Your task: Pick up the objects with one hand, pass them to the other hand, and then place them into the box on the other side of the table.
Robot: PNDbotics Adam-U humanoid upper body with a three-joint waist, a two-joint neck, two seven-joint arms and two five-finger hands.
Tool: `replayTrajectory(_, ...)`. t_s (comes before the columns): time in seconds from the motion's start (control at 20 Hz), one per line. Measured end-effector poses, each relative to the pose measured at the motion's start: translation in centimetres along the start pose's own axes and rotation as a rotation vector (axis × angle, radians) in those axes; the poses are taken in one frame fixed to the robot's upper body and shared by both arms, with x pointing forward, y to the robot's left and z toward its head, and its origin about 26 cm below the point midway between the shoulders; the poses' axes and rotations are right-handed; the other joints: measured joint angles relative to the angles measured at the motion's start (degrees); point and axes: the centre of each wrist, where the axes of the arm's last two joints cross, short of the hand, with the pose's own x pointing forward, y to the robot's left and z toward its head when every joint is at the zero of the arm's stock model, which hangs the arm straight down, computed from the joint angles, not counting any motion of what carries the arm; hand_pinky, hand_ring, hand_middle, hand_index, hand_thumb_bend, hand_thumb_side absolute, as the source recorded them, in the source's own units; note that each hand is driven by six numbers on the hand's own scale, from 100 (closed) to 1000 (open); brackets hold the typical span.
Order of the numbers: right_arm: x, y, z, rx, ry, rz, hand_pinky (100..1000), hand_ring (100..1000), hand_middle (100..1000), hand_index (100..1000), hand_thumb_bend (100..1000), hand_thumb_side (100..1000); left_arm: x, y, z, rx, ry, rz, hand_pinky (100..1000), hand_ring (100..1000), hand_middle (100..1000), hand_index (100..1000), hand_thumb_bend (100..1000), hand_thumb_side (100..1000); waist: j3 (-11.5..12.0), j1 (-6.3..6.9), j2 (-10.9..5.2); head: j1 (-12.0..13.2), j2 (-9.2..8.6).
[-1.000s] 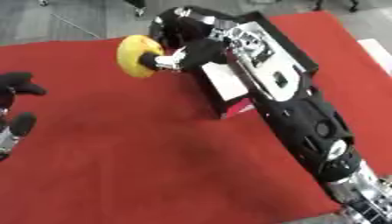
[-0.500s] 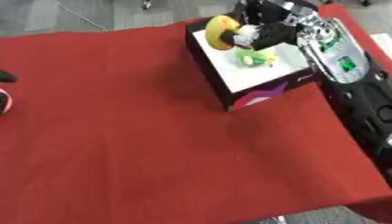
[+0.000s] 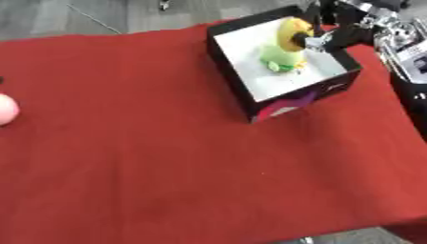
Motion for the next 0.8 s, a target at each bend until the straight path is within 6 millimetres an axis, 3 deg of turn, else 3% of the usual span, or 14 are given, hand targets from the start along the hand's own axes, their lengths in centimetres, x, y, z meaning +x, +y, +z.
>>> replayTrajectory(0.4,-2.7,-0.4,1.5,-0.016,0.07,0.061,780,747,669,609,346,100,0.1,0.0,0.0,0.008,-0.001,-0.001,1000,671,585,772,574,539,0.4,0.0,0.0,2.5,-0.51)
replayTrajectory(0.65,-3.1,-0.6,1.8,-0.027,0.069,0.089,803,814,800,727,326,100,0.2,0.2,-0.1,0.013,-0.003,-0.004,1000,671,584,772,576,543,0.5,0.0,0.02,3.1,-0.94)
replayTrajectory(0.8,-3.1,-0.8,1.9,-0.042,0.063,0.099,806,822,815,735,336,100,0.2,0.2,-0.1,0.012,-0.004,-0.006,1000,671,584,772,576,543,0.5,0.0,0.03,3.2,-0.97)
